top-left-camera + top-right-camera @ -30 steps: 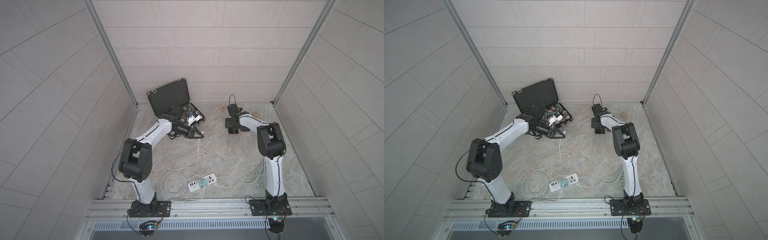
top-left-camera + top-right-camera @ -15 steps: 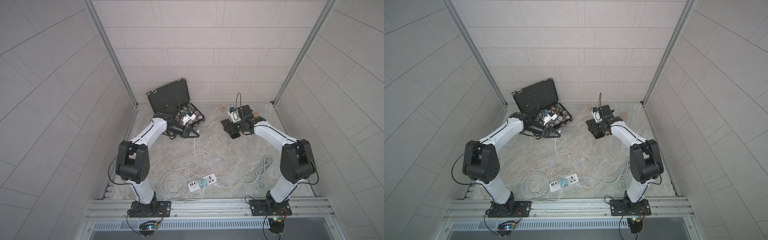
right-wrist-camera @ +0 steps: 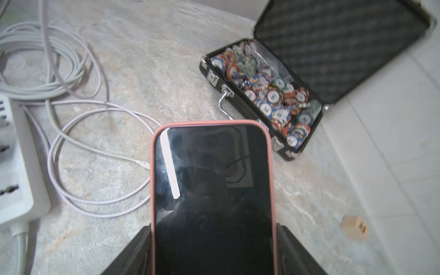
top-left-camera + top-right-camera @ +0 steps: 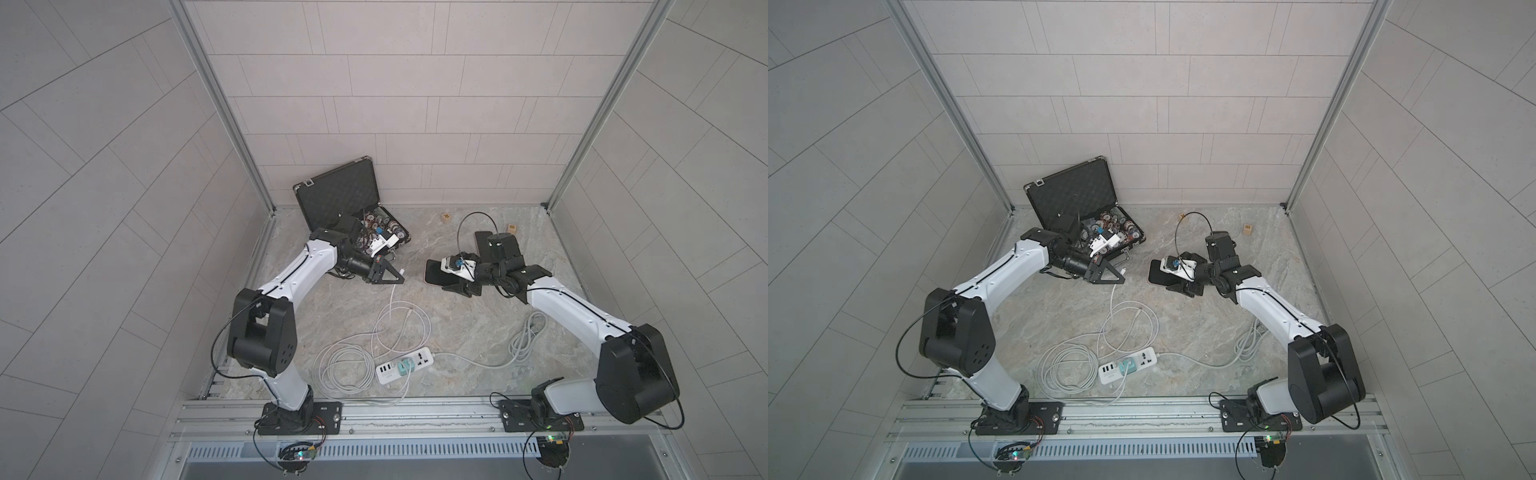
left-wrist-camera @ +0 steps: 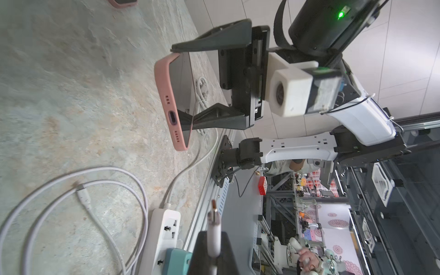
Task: Plug the charging cable into the phone
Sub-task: Pick up the phone at the center of the board, then insert the charging cable into the phone.
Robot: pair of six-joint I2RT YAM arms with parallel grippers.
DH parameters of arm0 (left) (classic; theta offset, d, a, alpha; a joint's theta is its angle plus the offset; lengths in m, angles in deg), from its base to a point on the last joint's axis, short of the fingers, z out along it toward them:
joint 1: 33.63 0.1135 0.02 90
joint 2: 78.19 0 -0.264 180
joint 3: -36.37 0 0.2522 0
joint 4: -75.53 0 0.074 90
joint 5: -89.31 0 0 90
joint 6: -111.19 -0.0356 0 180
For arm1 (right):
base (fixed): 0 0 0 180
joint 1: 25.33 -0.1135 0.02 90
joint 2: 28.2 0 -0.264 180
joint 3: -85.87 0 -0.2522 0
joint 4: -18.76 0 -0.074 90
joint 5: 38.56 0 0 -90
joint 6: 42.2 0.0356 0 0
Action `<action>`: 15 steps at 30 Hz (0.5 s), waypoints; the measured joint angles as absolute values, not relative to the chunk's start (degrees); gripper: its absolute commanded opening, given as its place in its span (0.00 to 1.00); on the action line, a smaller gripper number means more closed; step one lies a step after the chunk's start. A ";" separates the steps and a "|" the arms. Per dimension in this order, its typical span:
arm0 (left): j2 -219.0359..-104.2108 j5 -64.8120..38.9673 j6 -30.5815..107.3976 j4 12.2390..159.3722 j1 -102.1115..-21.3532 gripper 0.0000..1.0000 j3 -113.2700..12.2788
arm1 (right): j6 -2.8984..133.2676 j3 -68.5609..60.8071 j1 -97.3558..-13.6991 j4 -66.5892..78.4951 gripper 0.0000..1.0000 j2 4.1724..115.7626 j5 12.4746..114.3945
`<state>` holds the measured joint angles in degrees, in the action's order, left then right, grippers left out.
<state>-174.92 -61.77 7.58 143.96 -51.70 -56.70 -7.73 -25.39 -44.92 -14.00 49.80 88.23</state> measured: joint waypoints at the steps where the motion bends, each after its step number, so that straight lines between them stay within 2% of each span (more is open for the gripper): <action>1: -174.92 -61.79 6.66 145.34 -52.20 0.00 -57.14 | -11.14 -25.21 -45.20 -15.01 0.64 48.79 88.23; 4: -175.03 -61.62 2.07 150.32 -53.93 0.00 -58.60 | -21.13 -25.67 -46.01 -18.07 0.63 44.40 86.81; 9: -179.23 -58.78 -10.30 163.00 -57.23 0.00 -63.08 | -34.87 -27.44 -46.38 -21.43 0.57 38.17 82.88; 15: -184.25 -52.68 -21.58 173.78 -60.70 0.00 -70.99 | -43.90 -27.99 -49.36 -23.97 0.56 35.11 79.27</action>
<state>-184.25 -52.68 -21.58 173.78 -60.70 -70.99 -43.90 -27.99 -49.36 -23.97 35.11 79.27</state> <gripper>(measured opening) 0.094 0.711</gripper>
